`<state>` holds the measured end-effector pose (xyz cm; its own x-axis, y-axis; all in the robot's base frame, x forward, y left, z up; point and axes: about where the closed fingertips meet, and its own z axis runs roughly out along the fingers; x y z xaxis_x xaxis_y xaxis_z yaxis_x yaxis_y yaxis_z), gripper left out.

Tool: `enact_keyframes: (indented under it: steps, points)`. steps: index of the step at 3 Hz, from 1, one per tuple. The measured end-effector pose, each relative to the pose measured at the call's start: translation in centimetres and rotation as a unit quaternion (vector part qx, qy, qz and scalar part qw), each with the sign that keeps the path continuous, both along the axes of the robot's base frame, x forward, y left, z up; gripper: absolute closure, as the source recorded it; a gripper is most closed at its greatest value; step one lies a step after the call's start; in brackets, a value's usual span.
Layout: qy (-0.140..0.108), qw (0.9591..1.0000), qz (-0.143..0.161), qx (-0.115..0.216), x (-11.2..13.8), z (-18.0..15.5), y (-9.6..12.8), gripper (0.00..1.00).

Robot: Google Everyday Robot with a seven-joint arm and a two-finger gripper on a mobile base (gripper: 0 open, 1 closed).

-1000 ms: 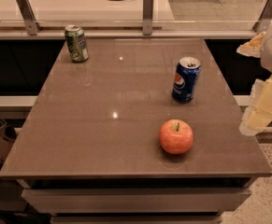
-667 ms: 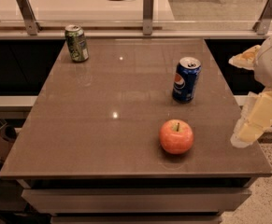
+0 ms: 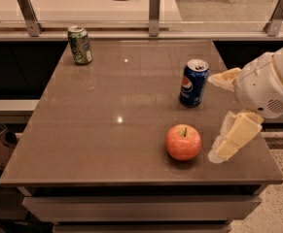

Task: Move apple near green can

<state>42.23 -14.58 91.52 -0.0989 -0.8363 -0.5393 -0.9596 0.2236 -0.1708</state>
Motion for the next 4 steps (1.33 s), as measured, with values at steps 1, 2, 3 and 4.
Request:
enact_keyframes:
  steps: [1,2,3,4]
  points:
    - [-0.013,0.9975,0.018,0.068,1.4,-2.4,2.0,0.00]
    - [-0.028,0.9915,0.022,0.125,2.3,-4.3,2.6,0.00]
    - [-0.040,0.9857,0.019,0.163,2.5,-5.4,2.4,0.00]
    - [-0.043,0.9817,0.012,0.185,2.3,-5.7,1.5,0.00]
